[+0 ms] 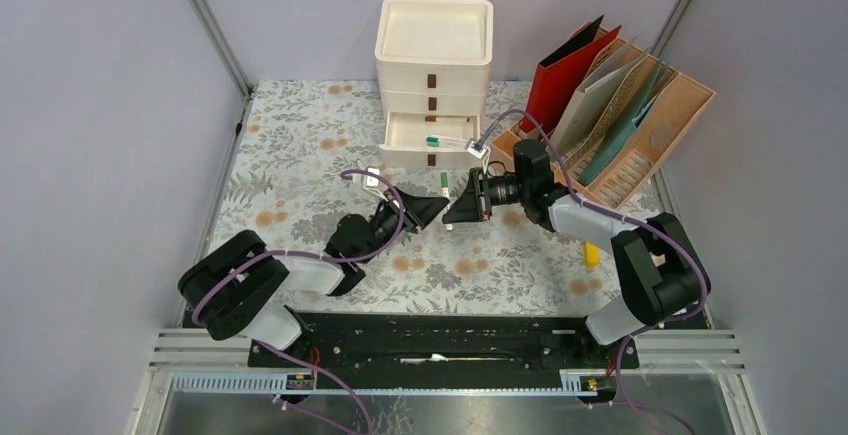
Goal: Organize the desk
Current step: Pick up the stationery from the center of the board.
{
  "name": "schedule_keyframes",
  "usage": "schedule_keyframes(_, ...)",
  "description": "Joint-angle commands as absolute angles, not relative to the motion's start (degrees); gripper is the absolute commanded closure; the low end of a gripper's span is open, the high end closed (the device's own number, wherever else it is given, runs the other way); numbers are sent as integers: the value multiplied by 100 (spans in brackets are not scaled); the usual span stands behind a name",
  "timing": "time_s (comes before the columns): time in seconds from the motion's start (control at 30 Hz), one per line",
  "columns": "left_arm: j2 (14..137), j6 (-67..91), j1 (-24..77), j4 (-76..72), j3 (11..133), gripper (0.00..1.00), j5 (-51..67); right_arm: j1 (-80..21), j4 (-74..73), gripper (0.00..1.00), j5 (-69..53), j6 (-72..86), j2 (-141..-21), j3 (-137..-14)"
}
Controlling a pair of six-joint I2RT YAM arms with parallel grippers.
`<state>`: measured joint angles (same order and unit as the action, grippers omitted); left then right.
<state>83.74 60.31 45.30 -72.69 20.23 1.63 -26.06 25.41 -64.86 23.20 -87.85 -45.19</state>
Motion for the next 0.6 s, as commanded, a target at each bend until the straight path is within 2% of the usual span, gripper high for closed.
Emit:
schedule_keyframes(0.0,8332,6062,4553,-7685,2158,100,56,-2689,2795,96,-6478,2347,-8833,-4619)
schedule_keyframes(0.07,8152,6062,4553,-7421,2124,100,19,-2683,2759,100,-6448,2303,-8821,-4623)
schedule_keyframes(0.23,7499,6062,4544,-6638,1936,100,-327,-2689,2151,100,-6547,1642,-8784,-4788)
schedule_keyframes(0.3,7145,5253,4529,-6226,1843,34,-479,-2687,1770,100,-6528,1300,-8765,-4912)
schedule_keyframes(0.33,6950,5067,4515,-5959,1818,23,-551,-2686,1545,100,-6511,1108,-8751,-4993)
schedule_keyframes(0.47,6265,4188,4450,-4624,1884,2,-757,-2677,529,100,-6303,122,-8671,-5386)
schedule_keyframes(0.57,5772,3827,4330,-3720,1848,1,-903,-2680,-717,100,-5698,-817,-8656,-5815)
